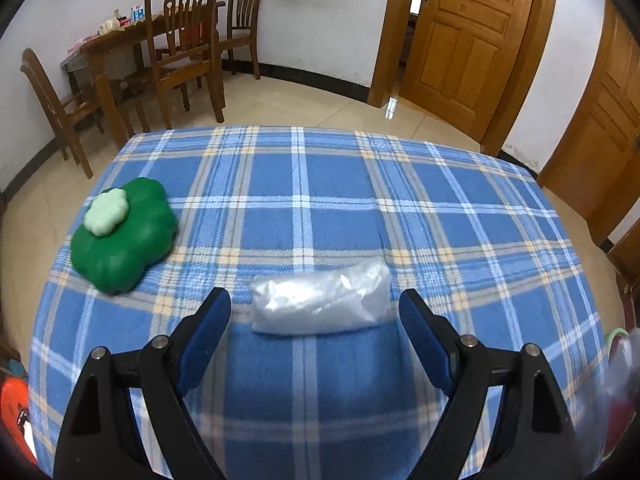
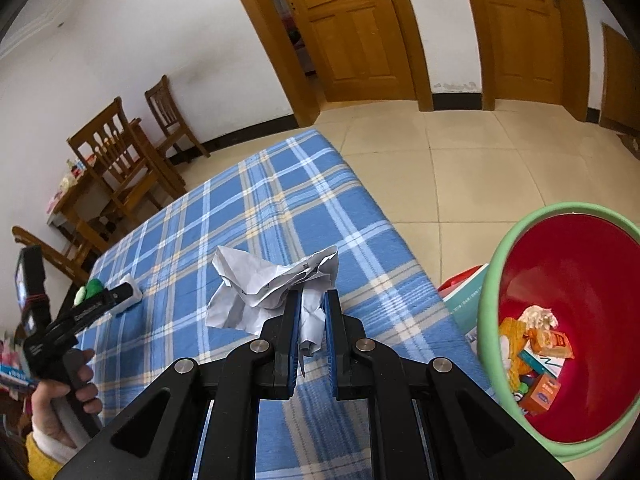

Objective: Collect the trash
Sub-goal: 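Grasp the silver foil packet with the left gripper while the right holds the paper, then carry the white paper and silver foil packet over the red bucket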

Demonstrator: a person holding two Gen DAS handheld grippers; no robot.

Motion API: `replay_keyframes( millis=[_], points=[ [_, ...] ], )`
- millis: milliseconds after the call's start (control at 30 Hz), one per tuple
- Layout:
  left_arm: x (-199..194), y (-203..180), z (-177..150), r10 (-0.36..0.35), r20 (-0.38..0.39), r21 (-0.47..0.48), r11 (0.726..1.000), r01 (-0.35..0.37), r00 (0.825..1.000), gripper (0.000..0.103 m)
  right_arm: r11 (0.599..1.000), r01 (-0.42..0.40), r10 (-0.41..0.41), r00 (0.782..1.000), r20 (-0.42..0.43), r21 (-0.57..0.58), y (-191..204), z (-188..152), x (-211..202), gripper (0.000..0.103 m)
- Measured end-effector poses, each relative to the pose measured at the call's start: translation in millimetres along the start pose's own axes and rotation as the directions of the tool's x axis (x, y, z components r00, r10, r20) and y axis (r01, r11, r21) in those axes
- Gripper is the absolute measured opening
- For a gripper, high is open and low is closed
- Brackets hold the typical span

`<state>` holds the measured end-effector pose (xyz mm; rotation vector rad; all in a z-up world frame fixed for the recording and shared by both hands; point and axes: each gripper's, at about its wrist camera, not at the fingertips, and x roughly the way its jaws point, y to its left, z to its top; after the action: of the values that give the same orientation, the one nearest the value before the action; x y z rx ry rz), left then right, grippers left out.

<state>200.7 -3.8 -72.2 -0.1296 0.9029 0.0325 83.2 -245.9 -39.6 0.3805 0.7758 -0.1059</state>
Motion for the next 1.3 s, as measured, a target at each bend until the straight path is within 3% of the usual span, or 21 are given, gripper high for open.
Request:
replay_keyframes(
  millis=[267, 367, 467, 1300],
  points=[
    [12.1, 0.2, 2.0, -0.014, -0.007, -0.016, 1.0, 0.014, 1.0, 0.085, 1.0, 0.024, -0.024, 1.0, -0.008, 0.01, -7.9, 1.4, -0.5, 0.011],
    [12.6, -1.2, -0.3, -0.001, 0.004, -0.002, 1.0, 0.001, 1.0, 0.074, 1.0, 0.024, -0.024, 1.0, -0.015, 0.014, -8.5, 0.5, 0.4, 0.011],
    [9.3, -1.0, -3.3, -0.02, 0.008, 0.003, 1.0, 0.02, 1.0, 0.072, 1.0, 0.024, -0.024, 1.0, -0.017, 0.015, -9.0, -0.7, -0.4, 0.011],
    [-71.8, -36.2, -29.7, -0.193, 0.073, 0.018, 0.981, 0.192, 0.978, 0.071, 0.998, 0.012, -0.015, 0.999, 0.043, 0.059, -31.3, -9.3, -42.5, 0.011]
  ],
)
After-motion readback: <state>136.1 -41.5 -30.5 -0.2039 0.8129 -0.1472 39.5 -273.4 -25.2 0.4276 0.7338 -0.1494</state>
